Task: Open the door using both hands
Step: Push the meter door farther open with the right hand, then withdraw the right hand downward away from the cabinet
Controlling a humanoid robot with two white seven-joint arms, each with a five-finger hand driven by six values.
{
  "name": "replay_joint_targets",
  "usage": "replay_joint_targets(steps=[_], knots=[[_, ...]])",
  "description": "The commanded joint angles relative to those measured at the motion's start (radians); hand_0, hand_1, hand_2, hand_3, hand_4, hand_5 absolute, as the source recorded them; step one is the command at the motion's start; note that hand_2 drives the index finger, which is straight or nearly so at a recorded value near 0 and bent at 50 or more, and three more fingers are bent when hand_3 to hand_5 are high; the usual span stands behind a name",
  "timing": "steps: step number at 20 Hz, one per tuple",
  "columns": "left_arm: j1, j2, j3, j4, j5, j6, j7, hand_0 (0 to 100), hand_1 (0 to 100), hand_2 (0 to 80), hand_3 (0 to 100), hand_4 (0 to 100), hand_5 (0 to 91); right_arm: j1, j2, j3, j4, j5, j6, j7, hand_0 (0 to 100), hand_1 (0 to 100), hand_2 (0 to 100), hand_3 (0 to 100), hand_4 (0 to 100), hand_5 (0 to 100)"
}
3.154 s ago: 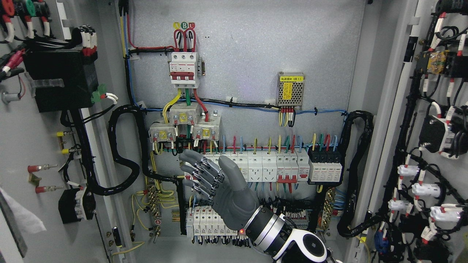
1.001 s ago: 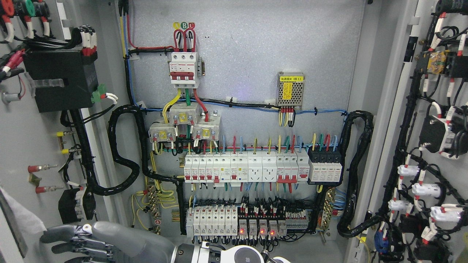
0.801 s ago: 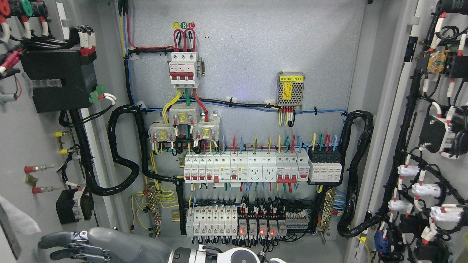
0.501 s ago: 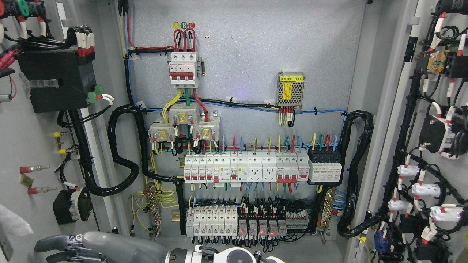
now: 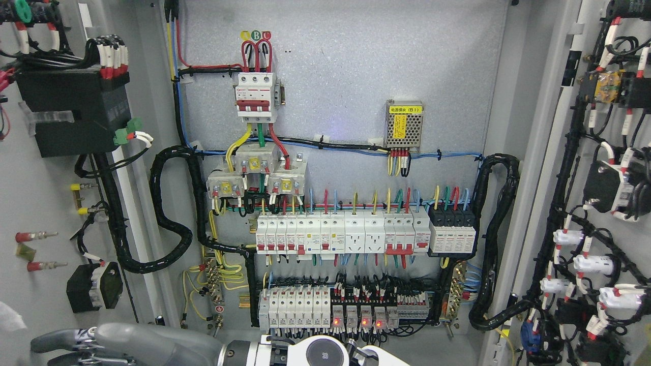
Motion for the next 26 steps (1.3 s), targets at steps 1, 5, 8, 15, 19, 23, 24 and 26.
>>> replay_joint_targets(steps=[1, 5, 8, 15, 19, 23, 24, 26], knots=[[-0.001, 0.012, 0.0, 0.005, 0.0, 0.0, -0.001, 30, 0, 2.8, 3, 4, 0.0, -0.041, 0.0, 0.077, 0.02, -0.058, -0.003, -0.008, 22, 0, 0, 0, 0, 0], [0.0, 0.012, 0.0, 0.005, 0.0, 0.0, -0.001, 30, 0, 2.8, 3, 4, 0.0, -0.049, 0.0, 0.103, 0.02, -0.059, -0.01, -0.008, 22, 0, 0, 0, 0, 0], [-0.002, 0.012, 0.0, 0.002, 0.0, -0.003, -0.001, 30, 0, 2.8, 3, 4, 0.0, -0.058, 0.0, 0.118, 0.042, -0.065, -0.044, -0.008, 22, 0, 0, 0, 0, 0], [-0.005, 0.012, 0.002, -0.002, 0.002, -0.011, -0.001, 30, 0, 2.8, 3, 4, 0.0, -0.079, 0.0, 0.15, 0.062, -0.067, -0.046, -0.008, 22, 0, 0, 0, 0, 0], [-0.016, 0.012, 0.0, -0.008, 0.002, -0.011, 0.001, 30, 0, 2.8, 3, 4, 0.0, -0.13, 0.0, 0.169, 0.068, -0.106, -0.05, -0.008, 22, 0, 0, 0, 0, 0], [-0.016, 0.014, 0.0, -0.005, 0.002, -0.009, 0.001, 30, 0, 2.8, 3, 4, 0.0, -0.147, 0.0, 0.19, 0.085, -0.159, -0.079, -0.026, 22, 0, 0, 0, 0, 0], [-0.014, 0.014, 0.0, -0.005, 0.0, -0.009, 0.002, 30, 0, 2.8, 3, 4, 0.0, -0.148, 0.0, 0.192, 0.091, -0.162, -0.082, -0.036, 22, 0, 0, 0, 0, 0], [-0.011, 0.014, 0.0, -0.003, 0.0, -0.009, 0.005, 30, 0, 2.8, 3, 4, 0.0, -0.153, 0.0, 0.193, 0.091, -0.162, -0.085, -0.037, 22, 0, 0, 0, 0, 0]])
